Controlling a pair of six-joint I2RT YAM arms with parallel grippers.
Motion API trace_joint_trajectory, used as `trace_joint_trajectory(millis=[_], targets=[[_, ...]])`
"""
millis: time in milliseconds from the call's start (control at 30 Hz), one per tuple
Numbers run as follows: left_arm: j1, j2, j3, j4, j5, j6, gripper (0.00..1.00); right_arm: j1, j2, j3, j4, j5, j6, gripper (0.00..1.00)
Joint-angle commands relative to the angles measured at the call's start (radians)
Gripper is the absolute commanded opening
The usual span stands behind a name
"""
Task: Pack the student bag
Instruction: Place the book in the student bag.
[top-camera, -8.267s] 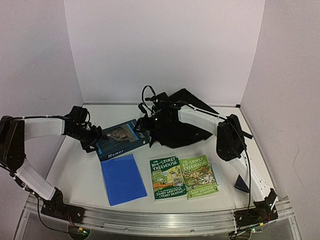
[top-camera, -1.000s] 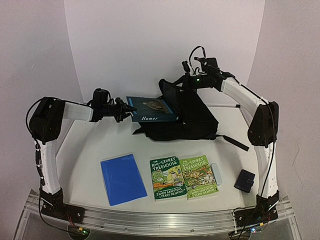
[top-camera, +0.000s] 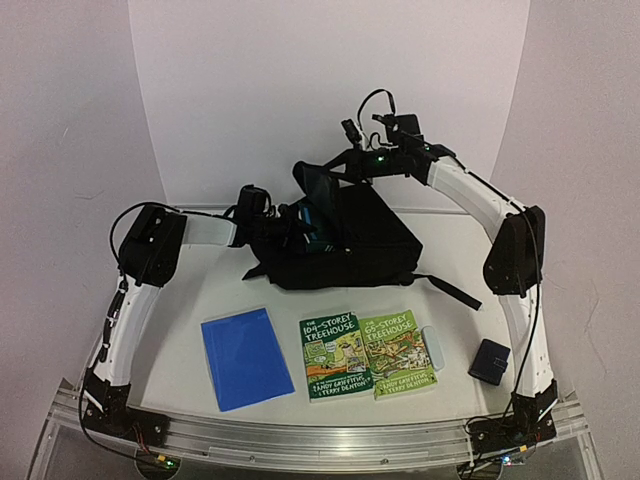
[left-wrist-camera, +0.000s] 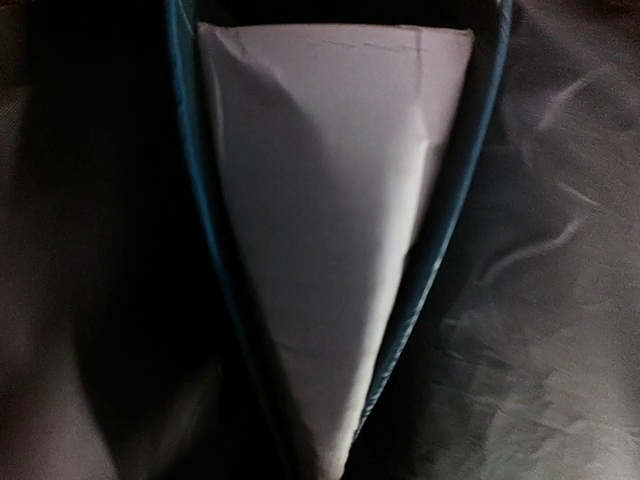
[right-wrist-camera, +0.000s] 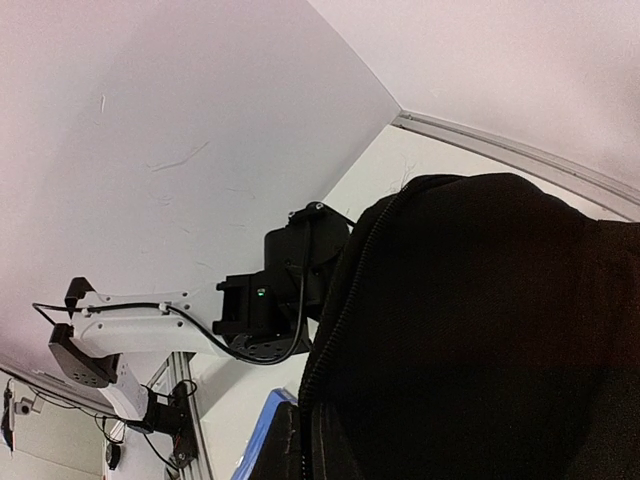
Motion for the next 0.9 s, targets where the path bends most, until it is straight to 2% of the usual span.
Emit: trace_joint_trajectory(millis=[0, 133, 300, 433, 600, 767, 867], targets=[[-0.006, 0.007, 0.087, -0.157, -0.064, 0.075, 0.30, -0.017, -0.039, 0.008, 0.136, -0.017, 0.037, 0.00], [0.003, -0.063, 0.090, -0.322, -0.106, 0.178, 0.60, -0.066, -0.041, -0.045, 0.137, 0.058, 0.052, 0.00], [0.029, -0.213, 0.022, -0.435, -0.188, 0.288, 0.78, -0.130, -0.039, -0.122, 0.134, 0.140, 0.093, 0.00], [0.062, -0.321, -0.067, -0.447, -0.222, 0.325, 0.97, -0.169, -0.077, -0.302, 0.132, 0.280, 0.104, 0.00], [0.073, -0.379, -0.124, -0.524, -0.245, 0.377, 1.00, -0.183, -0.121, -0.535, 0.125, 0.445, 0.093, 0.00], [0.081, -0.423, -0.206, -0.542, -0.258, 0.375, 0.99, -0.183, -0.129, -0.659, 0.123, 0.547, 0.078, 0.01], [0.081, -0.443, -0.233, -0.571, -0.246, 0.403, 0.99, -0.179, -0.115, -0.670, 0.123, 0.567, 0.058, 0.21]])
